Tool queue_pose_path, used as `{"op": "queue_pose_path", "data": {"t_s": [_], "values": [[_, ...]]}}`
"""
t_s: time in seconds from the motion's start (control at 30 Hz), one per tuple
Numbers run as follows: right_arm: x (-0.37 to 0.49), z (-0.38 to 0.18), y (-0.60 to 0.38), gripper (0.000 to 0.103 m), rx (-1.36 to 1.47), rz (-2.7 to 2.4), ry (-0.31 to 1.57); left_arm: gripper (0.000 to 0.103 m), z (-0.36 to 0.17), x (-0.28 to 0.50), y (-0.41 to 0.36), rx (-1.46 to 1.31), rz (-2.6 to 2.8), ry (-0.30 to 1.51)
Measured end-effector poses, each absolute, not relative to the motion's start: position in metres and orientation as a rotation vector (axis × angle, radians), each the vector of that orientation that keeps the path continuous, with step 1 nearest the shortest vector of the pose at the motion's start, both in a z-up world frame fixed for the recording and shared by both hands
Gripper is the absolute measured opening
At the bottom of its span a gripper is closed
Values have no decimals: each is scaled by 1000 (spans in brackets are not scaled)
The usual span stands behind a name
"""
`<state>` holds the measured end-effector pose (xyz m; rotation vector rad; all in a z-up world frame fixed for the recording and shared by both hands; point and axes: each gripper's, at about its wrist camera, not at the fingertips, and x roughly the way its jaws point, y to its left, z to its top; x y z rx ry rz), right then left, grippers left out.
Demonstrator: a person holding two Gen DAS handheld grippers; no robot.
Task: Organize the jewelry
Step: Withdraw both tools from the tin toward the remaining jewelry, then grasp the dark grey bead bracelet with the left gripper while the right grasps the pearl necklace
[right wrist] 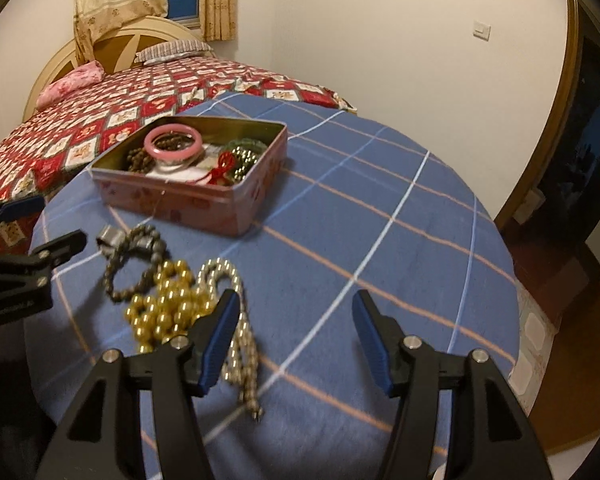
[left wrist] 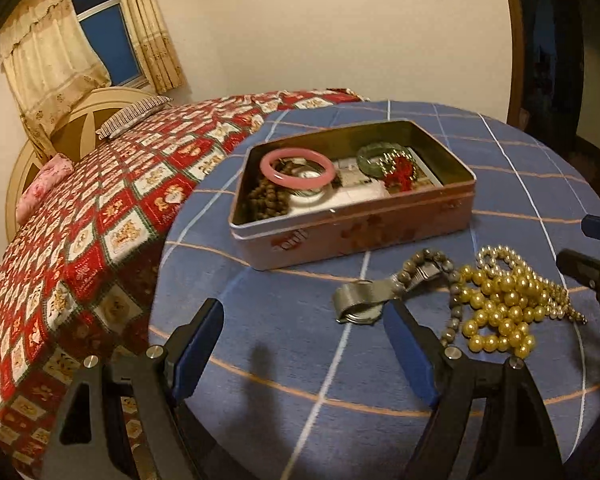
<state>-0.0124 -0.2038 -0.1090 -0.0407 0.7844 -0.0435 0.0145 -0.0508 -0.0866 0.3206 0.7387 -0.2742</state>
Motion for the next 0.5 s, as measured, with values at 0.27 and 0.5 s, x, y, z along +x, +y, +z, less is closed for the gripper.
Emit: {"op": "queue_pose_path", "data": {"t_s": [0.27,0.5], "values": [[-13,-125,-196,62,-58,-14,827,82,-97,9,-65,353,-300,751],[-9,-132,-195,62,-60,-15,837,74,-106,15,-70,342,-316,793]]}}
